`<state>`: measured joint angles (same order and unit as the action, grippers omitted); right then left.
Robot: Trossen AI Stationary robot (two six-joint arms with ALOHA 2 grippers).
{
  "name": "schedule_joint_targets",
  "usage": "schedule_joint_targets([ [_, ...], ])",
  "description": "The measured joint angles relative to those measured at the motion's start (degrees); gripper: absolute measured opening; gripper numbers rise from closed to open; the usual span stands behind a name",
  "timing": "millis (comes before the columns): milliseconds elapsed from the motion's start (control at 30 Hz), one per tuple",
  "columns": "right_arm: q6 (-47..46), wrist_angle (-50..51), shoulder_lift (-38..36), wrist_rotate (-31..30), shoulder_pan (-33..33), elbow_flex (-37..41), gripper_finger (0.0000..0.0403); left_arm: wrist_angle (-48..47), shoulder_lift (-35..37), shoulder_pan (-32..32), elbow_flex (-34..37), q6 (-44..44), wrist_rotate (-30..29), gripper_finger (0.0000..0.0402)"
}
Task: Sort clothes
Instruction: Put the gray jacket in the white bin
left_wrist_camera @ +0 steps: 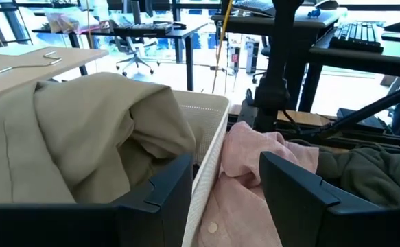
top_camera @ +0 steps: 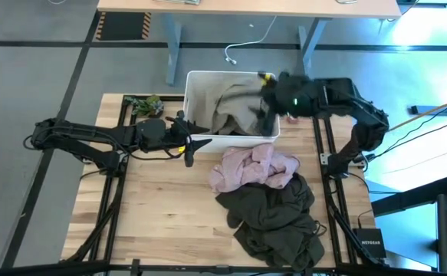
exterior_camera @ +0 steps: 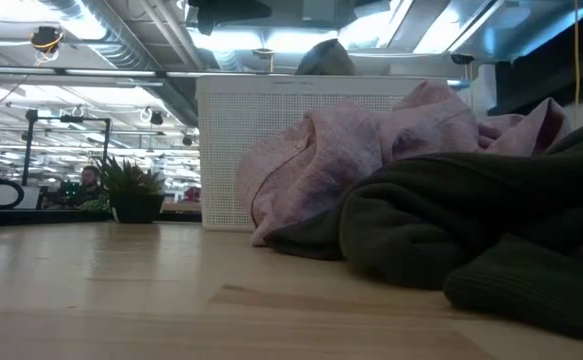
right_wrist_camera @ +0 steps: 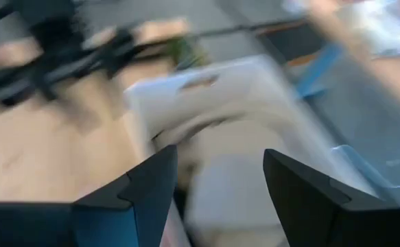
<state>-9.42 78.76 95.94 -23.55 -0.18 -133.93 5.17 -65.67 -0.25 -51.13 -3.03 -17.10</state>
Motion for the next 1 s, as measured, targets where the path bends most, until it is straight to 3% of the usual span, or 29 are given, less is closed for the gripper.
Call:
schedule_joint_targets([
  [100,-3.2,5.7,0.1,3.1,5.0,0.1,0.0234,0.3,0.0,0.0,0.0,0.0,0.0,0.0164],
  [267,-8.2,11.1,0.1,2.7,14.5,2.8,0.0234,0.2,0.0,0.0,0.0,-0.2,0.0,0.0164],
  [500,-14.0,11.1,0.0,-1.2,27.1,14.5,0.0234,0.2,0.0,0.0,0.0,-1.3,0.0,0.0164],
  [600,-18.7,10.5,0.2,2.8,30.1,22.1,0.0234,0.2,0.0,0.0,0.0,-1.3,0.0,0.0164],
  [1000,-22.3,-18.2,0.2,11.7,35.9,55.3,0.0234,0.2,0.0,0.0,0.0,-1.3,0.0,0.0164],
])
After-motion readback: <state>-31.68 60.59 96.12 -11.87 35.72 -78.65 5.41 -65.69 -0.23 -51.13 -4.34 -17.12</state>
